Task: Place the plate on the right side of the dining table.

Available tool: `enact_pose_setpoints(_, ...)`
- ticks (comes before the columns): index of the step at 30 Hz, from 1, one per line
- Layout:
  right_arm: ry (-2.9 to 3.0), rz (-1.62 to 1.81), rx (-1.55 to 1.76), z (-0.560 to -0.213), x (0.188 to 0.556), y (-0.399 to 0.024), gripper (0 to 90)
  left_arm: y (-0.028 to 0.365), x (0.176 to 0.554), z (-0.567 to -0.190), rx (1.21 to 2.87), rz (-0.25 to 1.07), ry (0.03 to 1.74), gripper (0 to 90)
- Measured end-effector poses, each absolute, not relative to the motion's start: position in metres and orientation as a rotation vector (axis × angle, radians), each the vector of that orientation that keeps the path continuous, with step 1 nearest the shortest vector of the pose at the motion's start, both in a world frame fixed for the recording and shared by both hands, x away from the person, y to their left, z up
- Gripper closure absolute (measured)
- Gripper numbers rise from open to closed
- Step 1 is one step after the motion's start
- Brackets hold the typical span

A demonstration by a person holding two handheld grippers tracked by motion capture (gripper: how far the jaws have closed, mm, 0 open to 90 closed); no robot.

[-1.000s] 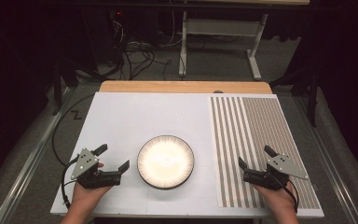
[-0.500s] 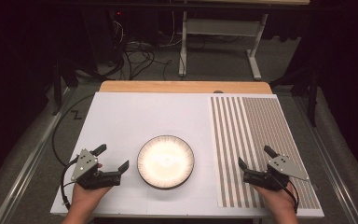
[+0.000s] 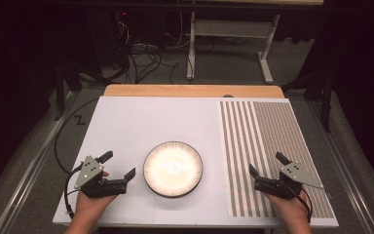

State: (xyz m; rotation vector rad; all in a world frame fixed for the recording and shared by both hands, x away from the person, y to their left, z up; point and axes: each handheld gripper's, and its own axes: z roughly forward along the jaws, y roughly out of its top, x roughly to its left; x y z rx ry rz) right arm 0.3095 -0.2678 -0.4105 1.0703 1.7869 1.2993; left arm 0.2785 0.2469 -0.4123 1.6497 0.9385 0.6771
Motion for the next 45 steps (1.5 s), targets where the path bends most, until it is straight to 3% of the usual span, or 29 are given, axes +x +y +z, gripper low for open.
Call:
enact_pose_setpoints(20, 1.799, 1.325, 1.022, -0.408, 0.308, -0.25, 3.6, 0.242, 0.28, -0.413, 1.625, 0.668, 0.922, 4.7)
enact_pose_setpoints(45, 1.953, 1.374, 0.897, -0.408, 0.313, -0.171, 6.1, 0.24, 0.282, -0.414, 1.633, 0.664, 0.919, 4.8)
